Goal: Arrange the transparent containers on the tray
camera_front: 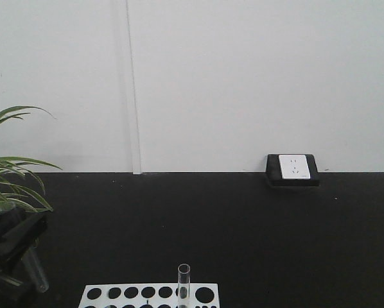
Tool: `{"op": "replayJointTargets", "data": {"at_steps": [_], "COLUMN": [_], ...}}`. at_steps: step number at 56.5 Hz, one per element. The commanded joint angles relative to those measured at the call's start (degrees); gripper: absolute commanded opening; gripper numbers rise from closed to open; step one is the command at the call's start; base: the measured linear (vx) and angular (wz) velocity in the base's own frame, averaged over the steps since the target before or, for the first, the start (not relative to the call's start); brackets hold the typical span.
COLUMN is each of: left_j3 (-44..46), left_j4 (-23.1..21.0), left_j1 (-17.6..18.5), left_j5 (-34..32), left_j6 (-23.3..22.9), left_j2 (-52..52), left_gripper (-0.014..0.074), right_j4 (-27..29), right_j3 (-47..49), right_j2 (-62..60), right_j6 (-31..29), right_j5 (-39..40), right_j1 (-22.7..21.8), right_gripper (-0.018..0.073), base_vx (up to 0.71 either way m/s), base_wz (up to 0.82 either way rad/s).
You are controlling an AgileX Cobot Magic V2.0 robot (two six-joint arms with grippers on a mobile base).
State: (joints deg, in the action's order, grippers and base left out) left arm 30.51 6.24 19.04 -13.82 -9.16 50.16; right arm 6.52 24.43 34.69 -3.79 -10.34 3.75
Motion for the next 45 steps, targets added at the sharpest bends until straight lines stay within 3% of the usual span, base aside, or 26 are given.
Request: {"op": "replayJointTargets", "data": {"at_steps": [1, 13, 23, 35, 45], "left_j3": [1.81, 1.81, 1.81, 1.81, 1.81], "left_j4": [-0.57, -0.57, -0.57, -0.57, -0.57], "left_j1": [0.39, 0.39, 0.39, 0.39, 0.39], "left_j5": [-0.06, 3.06, 3.06, 3.06, 3.06], "left_j6": [-0.03, -0.03, -0.03, -0.03, -0.03], "left_j2": [-3.12, -5.03, -4.97, -4.97, -4.97], "left_gripper": [0.0135, 0.0135, 0.0135, 0.0135, 0.0135], "right_j4": [2.88, 3.61, 4.03, 4.58, 3.79], "right_j3": [-0.80, -3.89, -3.84, -3.13, 3.71], "right_j2": [3.18, 13.99, 27.32, 41.07, 48.94], "right_j6": [-4.46, -5.51, -4.98, -2.45, -1.10], "right_j5": [10.34, 26.38, 35.73, 51.64, 53.21], "right_j1": [3.75, 22.68, 33.98, 39.88, 40.33], "right_gripper": [0.0314, 0.0314, 0.0329, 0.0428, 0.0501], "base_vx": [0.00, 0.00, 0.00, 0.00, 0.00], "base_wz": [0.00, 0.00, 0.00, 0.00, 0.00]}}
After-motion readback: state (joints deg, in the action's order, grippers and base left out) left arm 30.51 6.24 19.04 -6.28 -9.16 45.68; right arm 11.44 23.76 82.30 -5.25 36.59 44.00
